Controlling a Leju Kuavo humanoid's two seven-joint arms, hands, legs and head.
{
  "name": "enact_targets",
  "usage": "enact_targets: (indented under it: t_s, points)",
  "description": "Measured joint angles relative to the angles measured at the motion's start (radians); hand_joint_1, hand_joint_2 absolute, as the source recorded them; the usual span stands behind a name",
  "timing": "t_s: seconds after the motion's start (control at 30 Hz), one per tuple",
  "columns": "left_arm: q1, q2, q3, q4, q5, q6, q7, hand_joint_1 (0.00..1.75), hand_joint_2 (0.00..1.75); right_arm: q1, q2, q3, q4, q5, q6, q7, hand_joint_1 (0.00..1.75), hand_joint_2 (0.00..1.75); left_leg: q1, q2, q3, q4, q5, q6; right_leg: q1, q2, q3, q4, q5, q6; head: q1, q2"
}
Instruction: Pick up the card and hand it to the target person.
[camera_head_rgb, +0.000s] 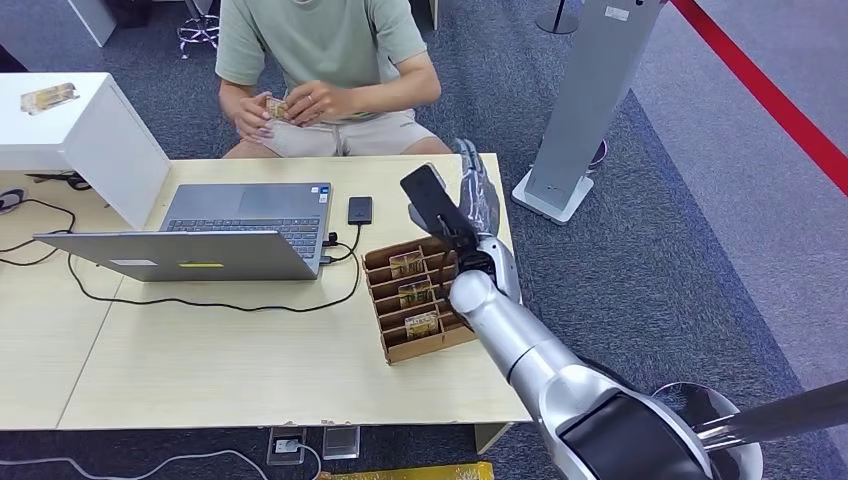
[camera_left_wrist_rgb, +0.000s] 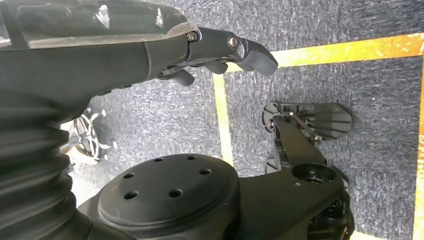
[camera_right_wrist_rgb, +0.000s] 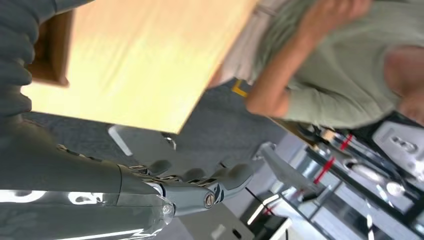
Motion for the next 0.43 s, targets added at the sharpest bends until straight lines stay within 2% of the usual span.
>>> enact_targets:
  t_s: [0.1,0.3,0.43]
  points:
    - [0.005,0.0,0.0,0.0,0.009,0.0,-0.002,0.0,1.75,0.038,-0.029,-0.042,-0.13,0.017,-0.004,0.021,0.0,1.75,0.0,0.0,0.0,0.0,0.0,0.0,0.0,0.0,0.0,0.0,0.0,0.0,0.0,0.0]
    - [0.012,0.001,0.0,0.0,0.02,0.0,-0.011,0.0,1.75,0.171,-0.119,-0.113,-0.496,0.023,-0.01,0.093,0.0,1.75,0.0,0.0,0.001,0.0,0.0,0.0,0.0,0.0,0.0,-0.001,0.0,0.0,0.001,0.0]
    - [0.015,0.004,0.0,0.0,0.021,-0.004,-0.016,0.0,1.75,0.265,-0.188,-0.145,-0.707,-0.052,0.004,0.11,0.0,1.75,0.0,0.0,0.001,0.0,-0.001,0.0,0.0,0.0,0.0,-0.001,0.0,0.0,0.002,0.0]
